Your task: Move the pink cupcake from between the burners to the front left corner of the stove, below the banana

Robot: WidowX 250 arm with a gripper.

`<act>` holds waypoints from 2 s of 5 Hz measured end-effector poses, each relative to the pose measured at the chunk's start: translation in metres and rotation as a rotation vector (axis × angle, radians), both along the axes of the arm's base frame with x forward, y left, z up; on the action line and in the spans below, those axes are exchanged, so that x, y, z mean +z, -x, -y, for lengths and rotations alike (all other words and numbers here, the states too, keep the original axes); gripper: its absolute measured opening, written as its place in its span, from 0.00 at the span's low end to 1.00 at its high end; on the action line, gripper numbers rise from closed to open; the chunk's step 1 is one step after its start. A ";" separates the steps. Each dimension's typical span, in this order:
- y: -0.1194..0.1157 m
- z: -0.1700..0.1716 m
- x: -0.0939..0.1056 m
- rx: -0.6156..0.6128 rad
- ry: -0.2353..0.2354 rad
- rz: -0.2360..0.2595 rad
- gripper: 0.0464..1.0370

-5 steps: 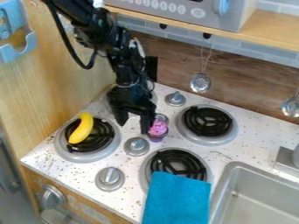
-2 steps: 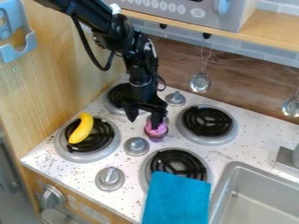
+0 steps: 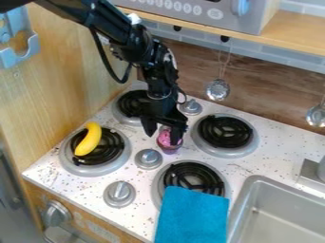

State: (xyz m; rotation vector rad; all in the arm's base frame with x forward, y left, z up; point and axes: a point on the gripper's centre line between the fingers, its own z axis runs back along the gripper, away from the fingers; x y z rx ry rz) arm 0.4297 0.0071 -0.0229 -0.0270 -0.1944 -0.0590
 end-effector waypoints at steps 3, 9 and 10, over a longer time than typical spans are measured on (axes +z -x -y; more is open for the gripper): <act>-0.014 0.010 -0.012 0.014 0.051 0.015 0.79; 0.052 0.022 0.040 -0.032 0.140 0.092 0.73; 0.067 0.009 0.037 -0.004 0.145 0.085 0.73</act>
